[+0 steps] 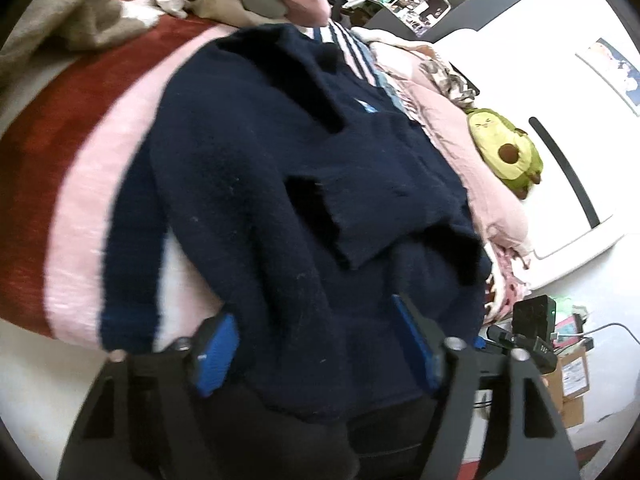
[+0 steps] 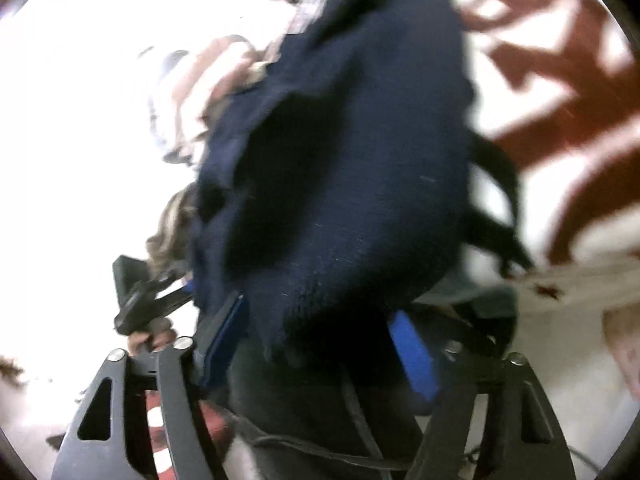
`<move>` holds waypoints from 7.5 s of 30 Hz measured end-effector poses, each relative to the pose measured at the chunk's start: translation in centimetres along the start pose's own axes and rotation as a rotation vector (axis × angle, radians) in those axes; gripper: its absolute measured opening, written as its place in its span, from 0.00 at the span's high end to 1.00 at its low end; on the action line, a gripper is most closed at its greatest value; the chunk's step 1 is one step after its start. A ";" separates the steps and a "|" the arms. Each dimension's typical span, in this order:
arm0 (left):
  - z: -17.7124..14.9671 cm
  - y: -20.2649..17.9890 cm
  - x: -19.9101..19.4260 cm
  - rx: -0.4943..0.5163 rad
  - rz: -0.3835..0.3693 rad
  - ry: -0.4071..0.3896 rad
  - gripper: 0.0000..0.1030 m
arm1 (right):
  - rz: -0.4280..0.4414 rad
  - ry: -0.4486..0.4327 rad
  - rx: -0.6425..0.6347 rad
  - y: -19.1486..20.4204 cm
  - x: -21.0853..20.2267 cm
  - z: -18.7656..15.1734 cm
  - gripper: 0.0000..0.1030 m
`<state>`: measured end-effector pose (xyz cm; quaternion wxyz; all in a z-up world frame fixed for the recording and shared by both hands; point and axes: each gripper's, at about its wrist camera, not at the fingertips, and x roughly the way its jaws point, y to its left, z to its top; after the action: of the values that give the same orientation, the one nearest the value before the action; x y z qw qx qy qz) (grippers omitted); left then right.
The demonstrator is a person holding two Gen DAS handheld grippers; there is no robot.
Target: Fold small clothes
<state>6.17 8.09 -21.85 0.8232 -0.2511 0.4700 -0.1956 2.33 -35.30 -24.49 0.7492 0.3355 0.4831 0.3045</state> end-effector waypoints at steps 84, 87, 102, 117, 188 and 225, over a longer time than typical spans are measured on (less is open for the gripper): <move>-3.1 -10.9 -20.9 0.305 -0.020 -0.514 0.85 | 0.162 -0.317 -0.608 18.7 -10.4 -3.0 0.92; -0.5 -11.0 -19.4 0.306 -0.007 -0.503 0.85 | 0.130 -0.319 -0.564 17.6 -9.2 -0.1 0.92; 12.0 -7.7 -6.4 0.229 0.120 -0.365 0.84 | -0.024 -0.195 -0.373 10.2 -1.9 12.2 0.92; 16.0 -2.3 3.0 0.140 0.202 -0.250 0.62 | -0.121 -0.064 -0.275 4.7 4.7 17.3 0.90; 12.7 -5.2 2.3 0.299 0.275 -0.255 0.36 | -0.811 -0.145 -0.581 6.2 2.9 19.4 0.71; 1.8 4.3 -4.2 -0.160 0.043 -0.197 0.21 | -0.385 0.152 -0.645 15.9 10.9 6.5 0.59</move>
<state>6.12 14.29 -20.83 0.8468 -0.3236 0.4065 -0.1142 10.07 -18.74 -15.51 0.8219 -0.0381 0.4708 0.3185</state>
